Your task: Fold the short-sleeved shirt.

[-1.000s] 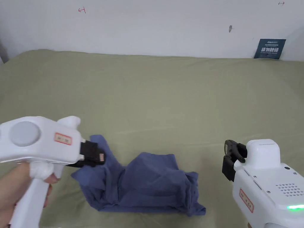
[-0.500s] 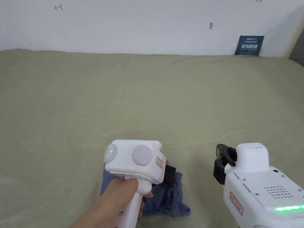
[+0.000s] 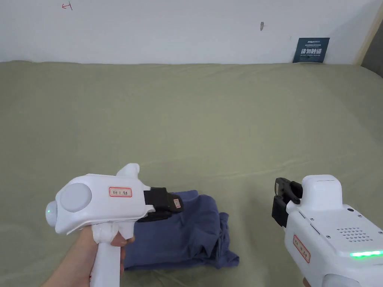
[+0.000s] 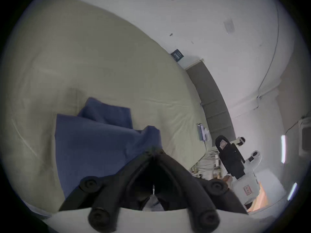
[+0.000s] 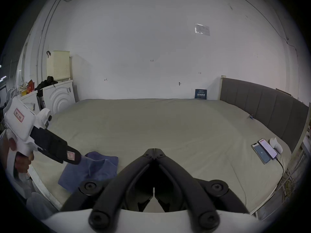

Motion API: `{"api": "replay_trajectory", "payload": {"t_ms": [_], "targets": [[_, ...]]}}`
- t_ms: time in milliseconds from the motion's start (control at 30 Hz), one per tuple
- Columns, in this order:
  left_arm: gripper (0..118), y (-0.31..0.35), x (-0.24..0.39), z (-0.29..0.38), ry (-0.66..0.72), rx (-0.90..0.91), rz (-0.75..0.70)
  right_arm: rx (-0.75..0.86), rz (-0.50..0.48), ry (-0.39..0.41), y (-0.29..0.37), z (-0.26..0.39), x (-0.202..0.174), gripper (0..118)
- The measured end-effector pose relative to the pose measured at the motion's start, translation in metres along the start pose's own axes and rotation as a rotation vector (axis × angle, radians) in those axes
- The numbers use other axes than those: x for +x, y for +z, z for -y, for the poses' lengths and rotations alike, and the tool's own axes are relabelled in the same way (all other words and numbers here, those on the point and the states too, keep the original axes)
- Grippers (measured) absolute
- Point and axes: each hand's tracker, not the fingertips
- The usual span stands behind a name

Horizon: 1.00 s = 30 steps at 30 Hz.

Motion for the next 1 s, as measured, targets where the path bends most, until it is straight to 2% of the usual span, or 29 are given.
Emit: {"api": "replay_trajectory", "payload": {"t_ms": [133, 267, 467, 567, 767, 833, 900, 1000], "targets": [[0, -0.038, -0.014, 0.016, 0.004, -0.073, 0.012, -0.012, -0.01, 0.005, -0.001, 0.002, -0.005, 0], [0, -0.08, -0.016, 0.03, 0.039, -0.142, 0.143, -0.025, -0.014, 0.021, -0.003, 0.005, -0.005, 0], [0, -0.122, -0.028, 0.041, 0.033, -0.19, 0.103, -0.046, -0.013, 0.005, -0.006, 0.01, 0.0, 0], [0, -0.125, -0.04, 0.044, 0.041, -0.171, 0.121, -0.067, -0.023, 0.0, -0.008, 0.014, 0.001, 0], [0, -0.108, -0.022, 0.042, 0.007, -0.174, 0.08, -0.105, -0.075, -0.022, -0.01, 0.018, -0.003, 0], [0, -0.083, -0.016, 0.037, -0.035, -0.136, 0.09, -0.139, -0.128, -0.051, -0.015, 0.017, -0.006, 0], [0, -0.052, -0.02, 0.028, -0.049, -0.098, 0.083, -0.201, -0.254, -0.111, -0.025, 0.017, -0.011, 0], [0, -0.007, -0.033, 0.015, -0.067, -0.022, 0.004, -0.328, -0.474, -0.275, -0.052, 0.022, -0.018, 0]]}}
